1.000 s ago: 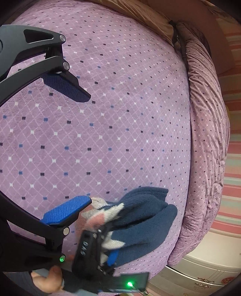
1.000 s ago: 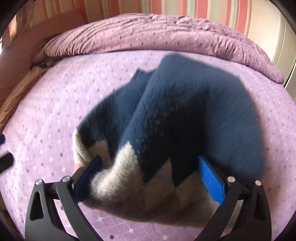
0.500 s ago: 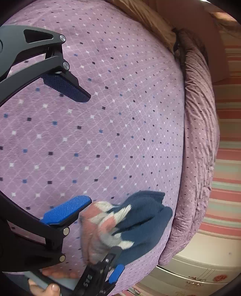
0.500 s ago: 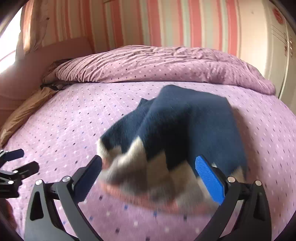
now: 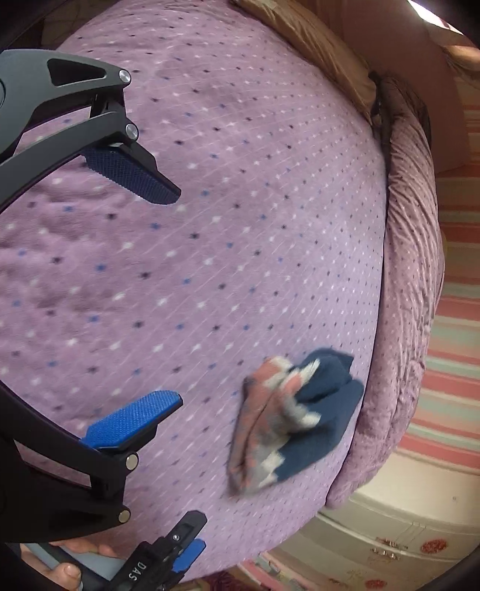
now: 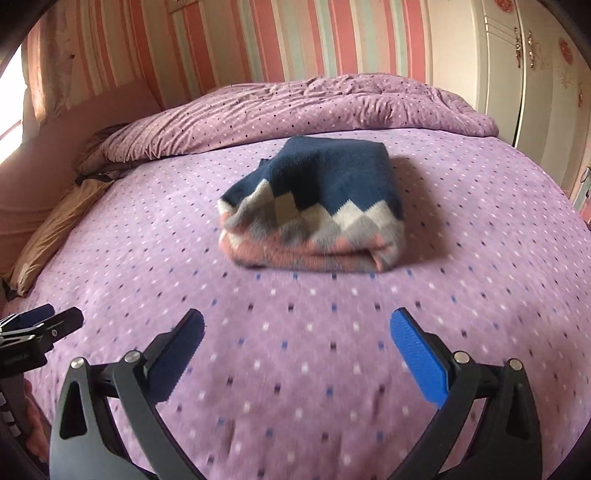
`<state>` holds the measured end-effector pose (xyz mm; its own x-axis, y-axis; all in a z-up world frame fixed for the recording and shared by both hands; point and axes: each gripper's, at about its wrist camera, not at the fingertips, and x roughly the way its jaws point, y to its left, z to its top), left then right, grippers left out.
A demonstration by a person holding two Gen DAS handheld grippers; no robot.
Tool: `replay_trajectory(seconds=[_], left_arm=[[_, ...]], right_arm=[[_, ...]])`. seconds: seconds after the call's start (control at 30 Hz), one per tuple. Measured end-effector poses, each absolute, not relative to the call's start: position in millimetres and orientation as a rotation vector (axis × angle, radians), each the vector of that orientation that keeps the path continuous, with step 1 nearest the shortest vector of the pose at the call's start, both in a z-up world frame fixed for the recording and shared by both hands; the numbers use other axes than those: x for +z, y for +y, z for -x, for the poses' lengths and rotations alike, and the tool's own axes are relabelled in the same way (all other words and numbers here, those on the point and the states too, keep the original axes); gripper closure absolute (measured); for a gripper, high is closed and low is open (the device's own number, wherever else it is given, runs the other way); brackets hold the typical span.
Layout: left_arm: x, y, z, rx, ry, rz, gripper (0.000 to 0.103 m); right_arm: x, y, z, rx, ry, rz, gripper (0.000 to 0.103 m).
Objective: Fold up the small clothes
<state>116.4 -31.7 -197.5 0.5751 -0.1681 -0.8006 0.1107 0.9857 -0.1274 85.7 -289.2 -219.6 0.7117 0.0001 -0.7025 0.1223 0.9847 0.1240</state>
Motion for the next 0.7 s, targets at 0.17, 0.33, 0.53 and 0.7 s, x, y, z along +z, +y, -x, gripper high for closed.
replay_trajectory(seconds=[0.17, 0.33, 0.53, 0.7], left_arm=[[-190.7, -32.2, -80.1, -0.176, 0.966, 0.061, 0.003], [-181.4, -32.9, -51.2, -0.111, 0.957, 0.004, 0.003], [-156.4, -27.6, -23.6, -0.071, 0.937, -0.013, 0.003], [-132.8, -22.6, -6.4, -0.05, 0.955, 0.007, 0.003]], right_arm=[[-203.3, -290.2, -42.0, -0.082, 0.765, -0.176, 0.002], [-190.2, -287.4, -6.5, -0.102, 0.774, -0.179, 0.002], [-167.8, -274.4, 23.8, -0.102, 0.762, -0.149, 0.002], [-149.4, -261.6, 39.6, -0.08, 0.744, -0.143, 0.002]])
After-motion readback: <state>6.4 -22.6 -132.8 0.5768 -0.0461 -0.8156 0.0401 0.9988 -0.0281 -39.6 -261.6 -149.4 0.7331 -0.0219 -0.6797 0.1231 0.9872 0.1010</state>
